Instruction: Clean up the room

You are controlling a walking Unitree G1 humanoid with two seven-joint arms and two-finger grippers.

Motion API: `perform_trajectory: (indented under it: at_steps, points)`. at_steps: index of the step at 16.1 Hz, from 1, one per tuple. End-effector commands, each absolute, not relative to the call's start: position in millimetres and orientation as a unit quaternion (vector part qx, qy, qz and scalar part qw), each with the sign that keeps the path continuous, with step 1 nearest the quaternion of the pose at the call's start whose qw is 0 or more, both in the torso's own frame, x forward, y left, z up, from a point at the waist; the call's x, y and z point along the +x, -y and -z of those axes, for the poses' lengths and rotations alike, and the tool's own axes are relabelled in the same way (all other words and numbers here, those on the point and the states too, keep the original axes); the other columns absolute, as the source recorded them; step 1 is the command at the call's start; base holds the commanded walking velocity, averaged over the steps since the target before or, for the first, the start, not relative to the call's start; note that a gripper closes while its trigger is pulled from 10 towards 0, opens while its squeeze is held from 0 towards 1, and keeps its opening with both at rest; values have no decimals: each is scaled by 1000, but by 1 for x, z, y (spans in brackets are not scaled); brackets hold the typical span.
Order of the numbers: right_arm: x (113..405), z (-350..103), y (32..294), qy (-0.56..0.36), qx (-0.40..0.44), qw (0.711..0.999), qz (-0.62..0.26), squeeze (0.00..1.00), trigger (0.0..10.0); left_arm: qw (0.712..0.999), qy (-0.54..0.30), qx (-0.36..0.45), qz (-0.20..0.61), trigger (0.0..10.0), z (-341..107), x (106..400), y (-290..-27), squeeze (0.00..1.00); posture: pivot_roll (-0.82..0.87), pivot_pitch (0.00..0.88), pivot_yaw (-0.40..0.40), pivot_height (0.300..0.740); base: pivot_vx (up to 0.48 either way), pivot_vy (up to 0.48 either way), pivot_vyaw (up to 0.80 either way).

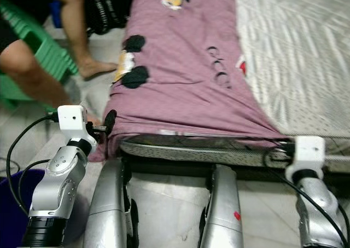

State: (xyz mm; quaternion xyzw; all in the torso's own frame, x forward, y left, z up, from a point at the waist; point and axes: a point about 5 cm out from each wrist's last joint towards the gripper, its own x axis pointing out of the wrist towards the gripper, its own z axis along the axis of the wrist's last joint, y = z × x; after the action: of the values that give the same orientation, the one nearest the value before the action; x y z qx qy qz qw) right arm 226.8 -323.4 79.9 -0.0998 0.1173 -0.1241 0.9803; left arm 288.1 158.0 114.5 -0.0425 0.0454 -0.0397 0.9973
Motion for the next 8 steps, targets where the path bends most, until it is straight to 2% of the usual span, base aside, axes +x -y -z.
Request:
perform_trajectory:
  at_steps: [1,3,6,8]
  points:
    - [188,-72,372,-157,-103,948,258,0,0,997,-58,-38,29,10000,-107,285,-162,0,-39,178,58,507,0,0,0]
    - [178,-61,363,-171,-107,949,243,0,0,997,-58,-38,32,10000,-108,286,-161,0,-43,179,60,507,0,0,0]
    - [143,-23,327,-232,-98,947,199,0,0,997,-56,-37,35,10000,-109,288,-160,0,-42,181,60,507,0,0,0]
    - [121,-5,316,-269,-84,936,210,0,0,997,-56,-38,36,10000,-109,288,-159,0,-39,179,60,507,0,0,0]
